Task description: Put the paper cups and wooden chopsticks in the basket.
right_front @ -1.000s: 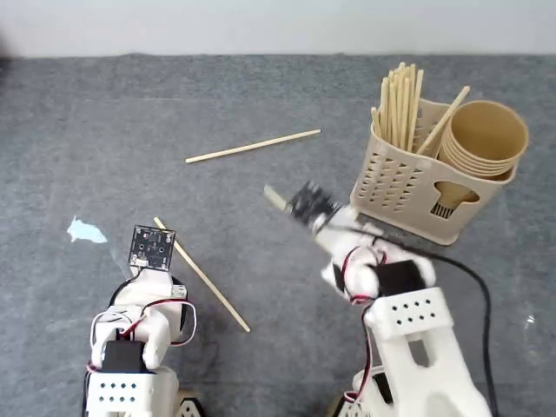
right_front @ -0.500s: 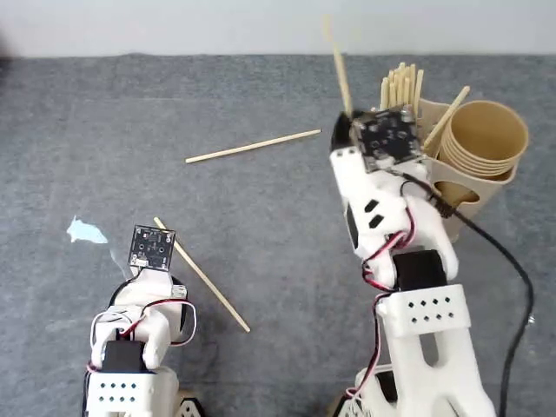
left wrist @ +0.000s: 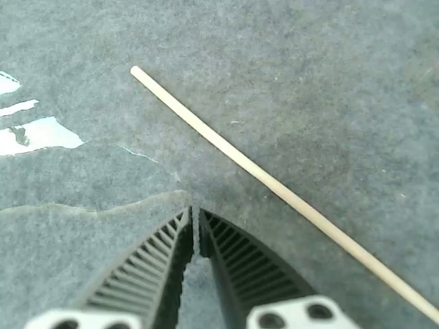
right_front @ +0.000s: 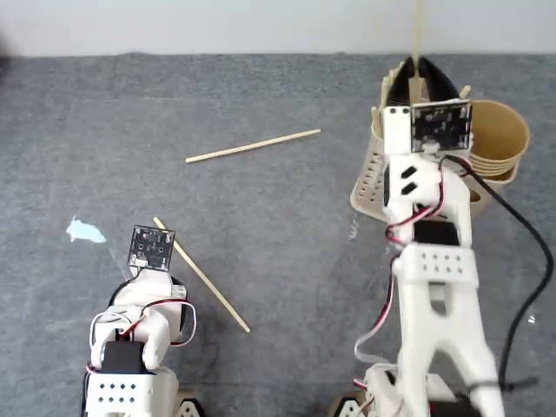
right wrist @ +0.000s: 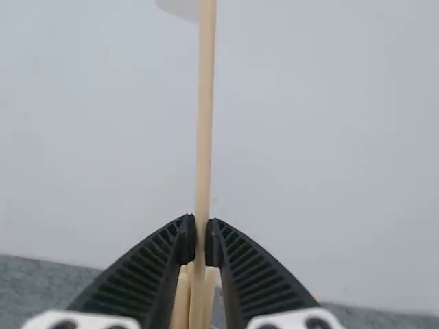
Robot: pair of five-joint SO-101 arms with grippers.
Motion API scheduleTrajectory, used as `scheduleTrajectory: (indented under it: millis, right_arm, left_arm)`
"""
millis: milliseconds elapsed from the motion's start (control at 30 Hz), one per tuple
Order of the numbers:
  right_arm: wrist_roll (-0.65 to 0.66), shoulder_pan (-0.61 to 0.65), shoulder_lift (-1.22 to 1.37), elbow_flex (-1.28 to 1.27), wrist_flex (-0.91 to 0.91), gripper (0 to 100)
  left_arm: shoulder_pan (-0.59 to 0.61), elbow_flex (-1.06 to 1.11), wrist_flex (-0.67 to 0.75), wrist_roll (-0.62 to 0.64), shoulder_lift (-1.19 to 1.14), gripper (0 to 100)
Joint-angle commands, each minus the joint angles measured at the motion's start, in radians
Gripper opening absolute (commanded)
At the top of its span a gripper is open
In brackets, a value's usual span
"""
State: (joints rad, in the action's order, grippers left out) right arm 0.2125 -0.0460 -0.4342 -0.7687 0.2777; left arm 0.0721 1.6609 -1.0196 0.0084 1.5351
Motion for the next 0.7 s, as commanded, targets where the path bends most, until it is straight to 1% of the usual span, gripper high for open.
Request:
scheduleTrajectory:
  millis: [0, 67, 200, 233, 300, 400, 500, 667]
  right_arm:
    - [-0.005, -0.050, 0.096, 0.057, 0.088, 1.2]
    - [-0.005, -0.054, 0.105, 0.057, 0.073, 5.8]
    - [-0.012, -0.048, 0.056, 0.058, 0.005, 25.9]
    - [-0.012, -0.047, 0.036, 0.058, -0.021, 29.1]
    - [-0.012, -0.027, -0.013, 0.058, -0.076, 29.5]
    - [-0.021, 0.001, -0.104, 0.058, -0.170, 24.4]
    - [-0.069, 0.039, -0.206, 0.058, -0.265, 19.9]
    - [-0.084, 0.191, -0.357, 0.058, -0.519, 19.4]
  left_arm:
    - [0.002, -0.007, 0.015, -0.005, 0.009, 1]
    - [0.002, -0.007, 0.015, -0.005, 0.009, 1]
    - [0.002, -0.007, 0.015, -0.005, 0.009, 1]
    - [0.002, -0.007, 0.015, -0.005, 0.009, 1]
    - [0.002, -0.007, 0.015, -0.005, 0.009, 1]
    - [0.002, -0.007, 0.015, -0.005, 0.009, 1]
    - [0.002, -0.007, 0.015, -0.005, 0.009, 1]
    - [0.002, -0.007, 0.015, -0.005, 0.009, 1]
